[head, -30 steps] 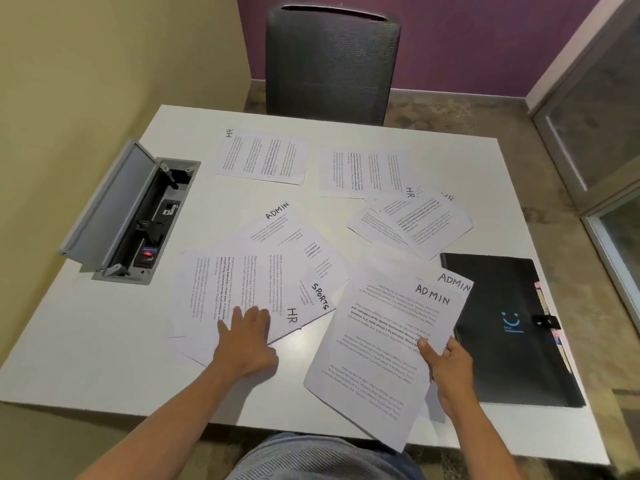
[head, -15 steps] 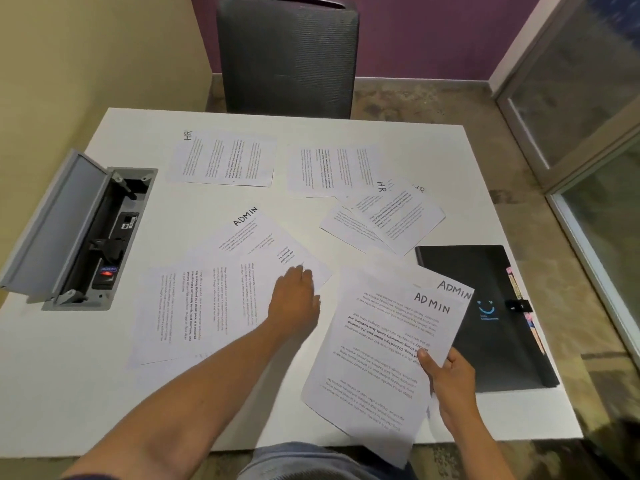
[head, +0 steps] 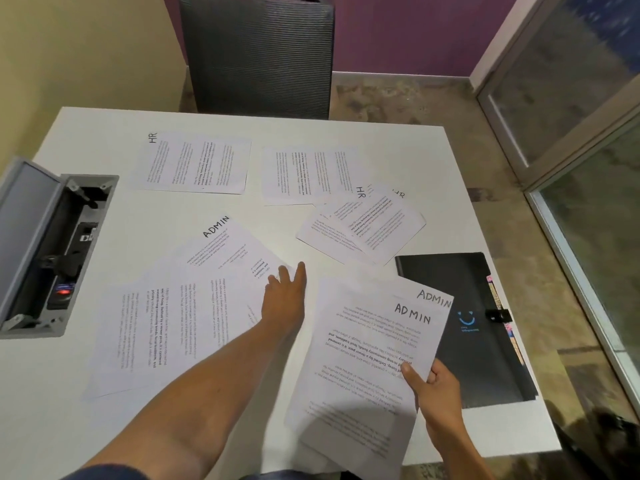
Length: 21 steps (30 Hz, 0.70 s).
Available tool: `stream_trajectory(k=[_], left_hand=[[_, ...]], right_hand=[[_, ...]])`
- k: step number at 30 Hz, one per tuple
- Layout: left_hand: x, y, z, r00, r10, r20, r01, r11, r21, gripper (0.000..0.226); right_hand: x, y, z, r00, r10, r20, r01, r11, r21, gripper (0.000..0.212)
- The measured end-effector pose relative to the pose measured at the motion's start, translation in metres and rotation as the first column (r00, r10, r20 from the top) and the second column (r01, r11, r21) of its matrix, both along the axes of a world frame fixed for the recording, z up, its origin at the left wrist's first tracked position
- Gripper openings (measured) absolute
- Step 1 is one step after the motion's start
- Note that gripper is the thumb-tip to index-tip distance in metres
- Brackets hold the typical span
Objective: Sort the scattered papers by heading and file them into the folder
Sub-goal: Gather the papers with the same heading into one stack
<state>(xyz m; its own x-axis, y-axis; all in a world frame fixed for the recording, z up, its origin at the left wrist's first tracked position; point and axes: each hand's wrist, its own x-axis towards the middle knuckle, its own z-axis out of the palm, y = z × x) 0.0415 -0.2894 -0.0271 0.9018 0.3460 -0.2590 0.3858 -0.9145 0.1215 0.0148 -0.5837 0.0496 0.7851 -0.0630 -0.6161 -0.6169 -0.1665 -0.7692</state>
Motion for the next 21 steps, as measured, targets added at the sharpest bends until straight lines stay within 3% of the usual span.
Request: stream_trajectory(k=[3, 5, 8, 11, 14, 17, 21], left_hand=[[-0.001, 0.008, 0.003, 0.995, 0.057, 0.076, -0.054, 0.997, -0.048, 0.063], [-0.002, 0.013, 0.011, 0.983, 0.151, 0.105, -0.129, 0.974, -0.187, 0.061], [0.001, 0.017, 0.033, 0.889, 0.446, 0.102, -0.355, 0.813, -0.461, 0.069], [0.002, 0.014, 0.061, 0.786, 0.609, 0.108, -0.444, 0.676, -0.588, 0.075], [-0.011, 0.0, 0.089, 0.756, 0.625, 0.196, -0.35, 0.638, -0.686, 0.067], [-0.036, -0.023, 0.11, 0.772, 0.505, 0.386, -0.153, 0.737, -0.659, 0.051], [-0.073, -0.054, 0.129, 0.783, 0.306, 0.542, 0.101, 0.797, -0.595, 0.043]], right_hand=[[0.005, 0.002, 0.003, 1.0, 0.026, 0.0, -0.026, 1.0, 0.003, 0.024], [0.007, 0.002, 0.005, 0.999, 0.046, 0.011, -0.046, 0.999, 0.003, 0.023], [0.01, 0.002, 0.008, 0.998, 0.062, 0.02, -0.062, 0.998, 0.006, 0.024], [0.013, 0.003, 0.01, 0.997, 0.065, 0.036, -0.065, 0.998, 0.011, 0.023], [0.014, 0.006, 0.011, 0.997, 0.067, 0.047, -0.068, 0.998, 0.017, 0.024], [0.013, 0.009, 0.01, 0.996, 0.072, 0.056, -0.074, 0.997, 0.032, 0.025], [0.014, 0.017, 0.007, 0.996, 0.069, 0.051, -0.073, 0.994, 0.079, 0.027]])
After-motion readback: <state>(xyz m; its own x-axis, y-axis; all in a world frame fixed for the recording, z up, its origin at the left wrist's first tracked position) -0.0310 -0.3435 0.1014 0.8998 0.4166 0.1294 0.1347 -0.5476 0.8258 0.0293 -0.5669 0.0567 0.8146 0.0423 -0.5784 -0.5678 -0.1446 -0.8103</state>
